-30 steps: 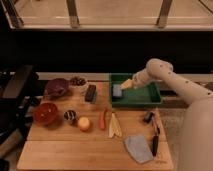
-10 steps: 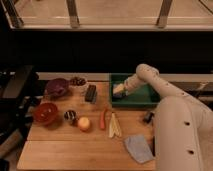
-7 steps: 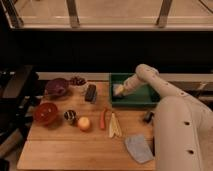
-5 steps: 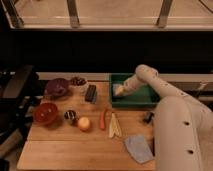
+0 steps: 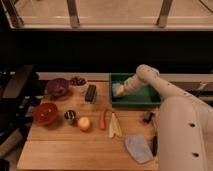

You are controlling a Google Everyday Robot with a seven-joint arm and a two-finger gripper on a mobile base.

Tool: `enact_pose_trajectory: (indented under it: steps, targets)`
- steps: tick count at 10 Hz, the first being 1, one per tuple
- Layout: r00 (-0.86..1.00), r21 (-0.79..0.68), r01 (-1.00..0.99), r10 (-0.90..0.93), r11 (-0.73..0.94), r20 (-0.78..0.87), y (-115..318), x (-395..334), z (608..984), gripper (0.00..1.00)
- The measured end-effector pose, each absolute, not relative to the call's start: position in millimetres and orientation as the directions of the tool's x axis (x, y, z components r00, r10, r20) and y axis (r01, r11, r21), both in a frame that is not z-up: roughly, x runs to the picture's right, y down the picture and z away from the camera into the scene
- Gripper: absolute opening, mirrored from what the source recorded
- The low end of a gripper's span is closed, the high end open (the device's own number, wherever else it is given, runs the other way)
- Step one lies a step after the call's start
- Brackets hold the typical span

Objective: Place sponge in metal cup

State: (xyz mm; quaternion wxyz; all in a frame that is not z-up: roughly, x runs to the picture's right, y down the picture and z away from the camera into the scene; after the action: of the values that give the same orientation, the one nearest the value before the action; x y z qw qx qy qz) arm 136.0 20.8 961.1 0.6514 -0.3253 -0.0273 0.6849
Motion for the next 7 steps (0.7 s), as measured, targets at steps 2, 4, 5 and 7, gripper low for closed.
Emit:
enact_pose_trajectory:
  steps: [2,4,5,7]
  targets:
    - [0.038,-0.442,-0.886,0.926,-0.142,-0.375,6,156,948,0.00]
    - [0.013,-0.416,-0.898,0.934,-0.145,-0.356,-3,185,938,0.00]
    - [0.004,-0.393,-0.909,0.940,-0.138,-0.341,-9,206,928,0.00]
    - [0.002,-0.372,-0.920,0.946,-0.125,-0.323,-17,225,911,0.00]
